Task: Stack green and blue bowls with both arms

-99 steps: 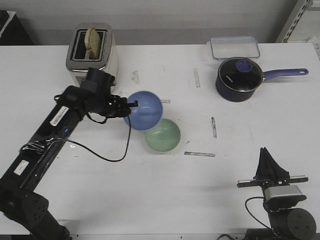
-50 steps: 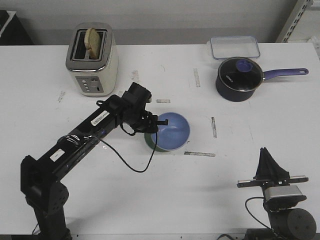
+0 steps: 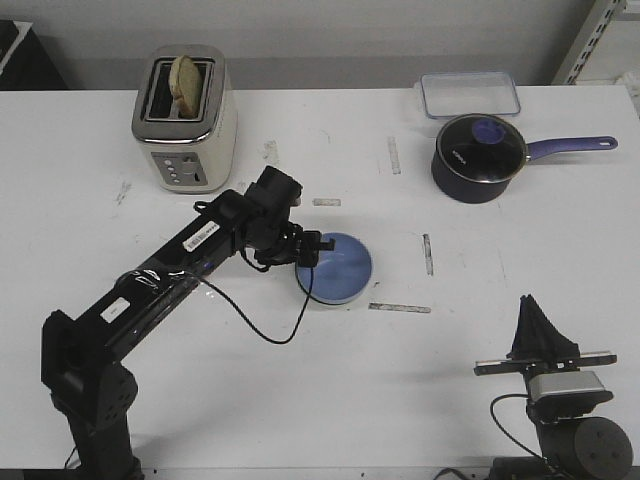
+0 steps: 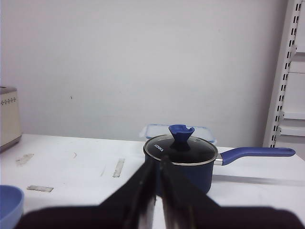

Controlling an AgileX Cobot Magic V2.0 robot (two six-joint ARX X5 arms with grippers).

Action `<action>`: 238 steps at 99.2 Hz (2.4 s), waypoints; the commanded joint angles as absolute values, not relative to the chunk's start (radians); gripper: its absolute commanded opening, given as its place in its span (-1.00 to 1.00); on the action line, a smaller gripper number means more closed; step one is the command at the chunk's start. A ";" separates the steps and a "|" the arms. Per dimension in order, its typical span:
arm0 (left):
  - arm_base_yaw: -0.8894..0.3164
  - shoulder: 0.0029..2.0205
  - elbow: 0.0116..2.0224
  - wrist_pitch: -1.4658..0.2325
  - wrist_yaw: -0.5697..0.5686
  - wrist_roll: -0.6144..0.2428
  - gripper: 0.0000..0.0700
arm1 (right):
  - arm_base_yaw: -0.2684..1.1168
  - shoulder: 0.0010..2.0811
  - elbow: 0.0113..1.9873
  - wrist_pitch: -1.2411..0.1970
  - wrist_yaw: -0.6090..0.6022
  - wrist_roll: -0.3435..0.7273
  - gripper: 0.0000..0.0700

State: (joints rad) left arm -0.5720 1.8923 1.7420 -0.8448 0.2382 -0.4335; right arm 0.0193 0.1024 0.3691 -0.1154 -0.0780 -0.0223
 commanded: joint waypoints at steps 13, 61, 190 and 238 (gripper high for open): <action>-0.577 1.804 1.762 -0.845 0.239 -0.436 -0.06 | 0.020 0.099 0.374 -0.105 -0.078 -0.027 -0.98; -0.556 1.560 1.552 -0.569 0.081 -0.184 -0.06 | 0.020 0.099 0.374 -0.105 -0.078 -0.027 -0.98; -0.094 0.362 0.331 0.108 0.049 -0.011 -1.00 | 0.020 0.099 0.374 -0.105 -0.078 -0.027 -0.98; -0.090 0.165 0.331 0.051 0.025 -0.011 -1.00 | 0.020 0.099 0.374 -0.105 -0.078 -0.027 -0.98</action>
State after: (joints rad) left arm -0.0891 0.1730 0.3264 0.0395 0.0273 -0.0166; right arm 0.0193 0.1024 0.3691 -0.1154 -0.0780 -0.0227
